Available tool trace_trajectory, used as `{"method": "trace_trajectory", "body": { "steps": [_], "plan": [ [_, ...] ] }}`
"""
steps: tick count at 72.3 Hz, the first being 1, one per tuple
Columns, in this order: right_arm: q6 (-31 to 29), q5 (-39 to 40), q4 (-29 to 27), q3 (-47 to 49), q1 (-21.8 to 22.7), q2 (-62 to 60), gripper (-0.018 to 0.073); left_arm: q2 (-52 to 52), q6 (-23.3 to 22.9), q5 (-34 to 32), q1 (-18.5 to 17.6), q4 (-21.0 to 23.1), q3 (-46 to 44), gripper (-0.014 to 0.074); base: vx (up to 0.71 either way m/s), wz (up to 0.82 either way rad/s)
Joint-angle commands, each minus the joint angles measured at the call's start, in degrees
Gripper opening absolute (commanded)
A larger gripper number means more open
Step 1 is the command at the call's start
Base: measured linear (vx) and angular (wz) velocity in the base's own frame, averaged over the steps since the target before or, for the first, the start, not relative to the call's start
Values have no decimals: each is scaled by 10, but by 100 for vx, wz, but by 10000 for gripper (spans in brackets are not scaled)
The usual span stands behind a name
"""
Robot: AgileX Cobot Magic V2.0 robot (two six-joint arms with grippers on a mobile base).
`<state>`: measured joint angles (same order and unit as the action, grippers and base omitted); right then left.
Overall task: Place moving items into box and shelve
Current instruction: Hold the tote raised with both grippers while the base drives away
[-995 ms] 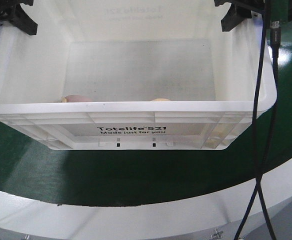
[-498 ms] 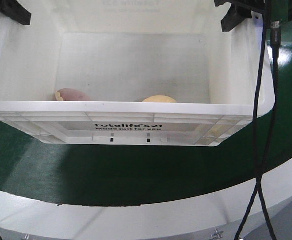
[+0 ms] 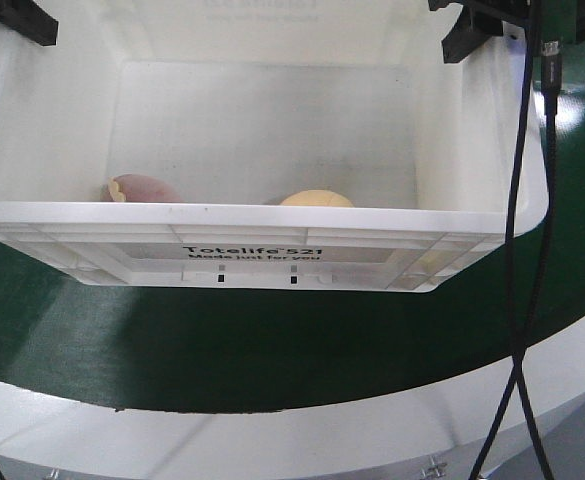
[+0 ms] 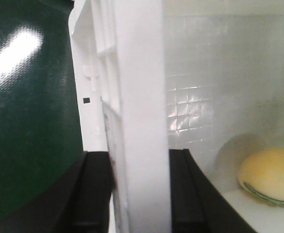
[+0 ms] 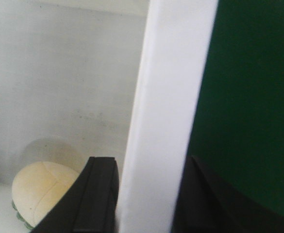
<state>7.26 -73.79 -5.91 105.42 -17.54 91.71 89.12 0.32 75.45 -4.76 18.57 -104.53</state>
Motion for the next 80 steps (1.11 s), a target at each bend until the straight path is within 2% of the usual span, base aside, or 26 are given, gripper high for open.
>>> {"method": "trace_trajectory", "body": {
  "steps": [1,80],
  "plan": [
    [-5,0,-158,24,-18,-29,-4,-33,12,-38,-25,221,-27,0,0,0],
    [-6,0,-155,24,-18,-29,-4,-33,12,-38,-25,221,-27,0,0,0]
  ]
}}
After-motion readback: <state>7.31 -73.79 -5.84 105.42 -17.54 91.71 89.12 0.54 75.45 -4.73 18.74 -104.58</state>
